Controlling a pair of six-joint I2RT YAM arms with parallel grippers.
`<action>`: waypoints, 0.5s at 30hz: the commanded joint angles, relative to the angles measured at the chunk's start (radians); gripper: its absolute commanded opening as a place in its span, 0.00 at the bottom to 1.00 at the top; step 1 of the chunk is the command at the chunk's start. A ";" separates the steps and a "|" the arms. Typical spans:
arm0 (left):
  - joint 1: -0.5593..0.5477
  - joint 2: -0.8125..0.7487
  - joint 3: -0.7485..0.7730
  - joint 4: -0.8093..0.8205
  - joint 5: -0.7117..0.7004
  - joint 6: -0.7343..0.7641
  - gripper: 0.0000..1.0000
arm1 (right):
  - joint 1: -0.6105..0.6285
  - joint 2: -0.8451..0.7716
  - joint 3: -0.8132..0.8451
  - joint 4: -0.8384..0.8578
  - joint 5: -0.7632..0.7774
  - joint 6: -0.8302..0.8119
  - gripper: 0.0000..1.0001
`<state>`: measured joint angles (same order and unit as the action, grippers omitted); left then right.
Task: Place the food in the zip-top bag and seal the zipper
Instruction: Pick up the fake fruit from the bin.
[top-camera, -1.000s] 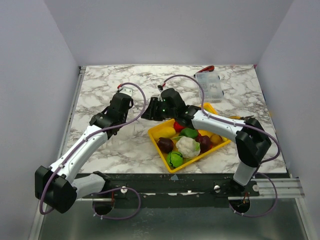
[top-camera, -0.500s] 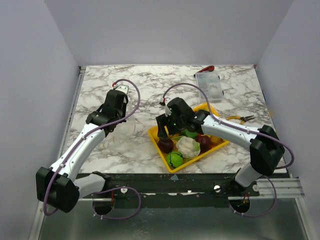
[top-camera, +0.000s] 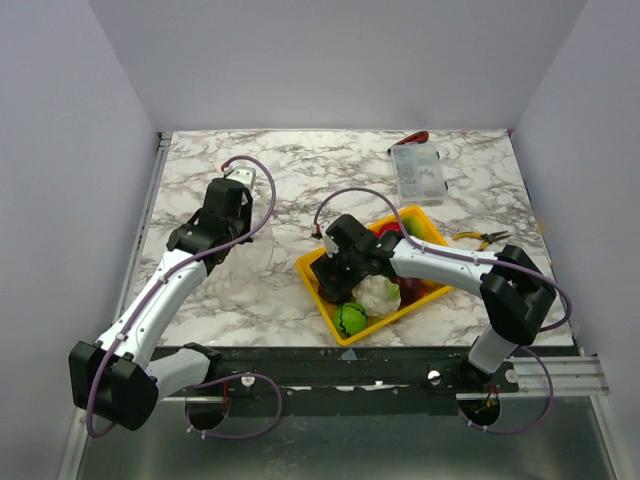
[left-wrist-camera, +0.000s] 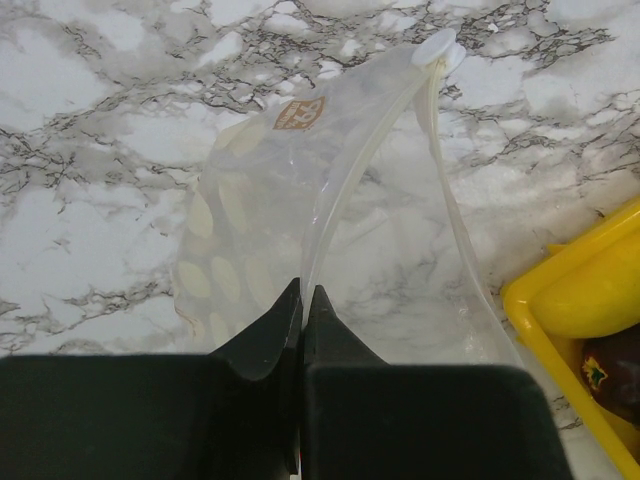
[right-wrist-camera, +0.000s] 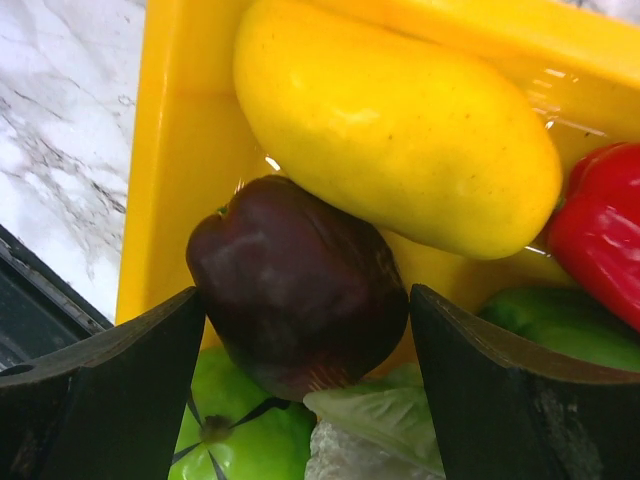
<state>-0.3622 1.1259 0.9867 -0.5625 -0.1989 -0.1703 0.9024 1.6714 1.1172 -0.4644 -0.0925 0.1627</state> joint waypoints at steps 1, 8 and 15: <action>0.013 -0.002 0.015 0.017 0.039 -0.015 0.00 | 0.006 0.001 -0.047 0.035 -0.033 -0.013 0.85; 0.014 0.003 0.015 0.016 0.045 -0.015 0.00 | 0.006 -0.053 -0.054 0.056 0.058 0.021 0.78; 0.015 0.009 0.021 0.012 0.063 -0.018 0.00 | 0.006 -0.164 -0.024 0.137 0.037 0.078 0.49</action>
<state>-0.3542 1.1313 0.9867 -0.5625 -0.1665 -0.1776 0.9024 1.5848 1.0756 -0.4110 -0.0750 0.1947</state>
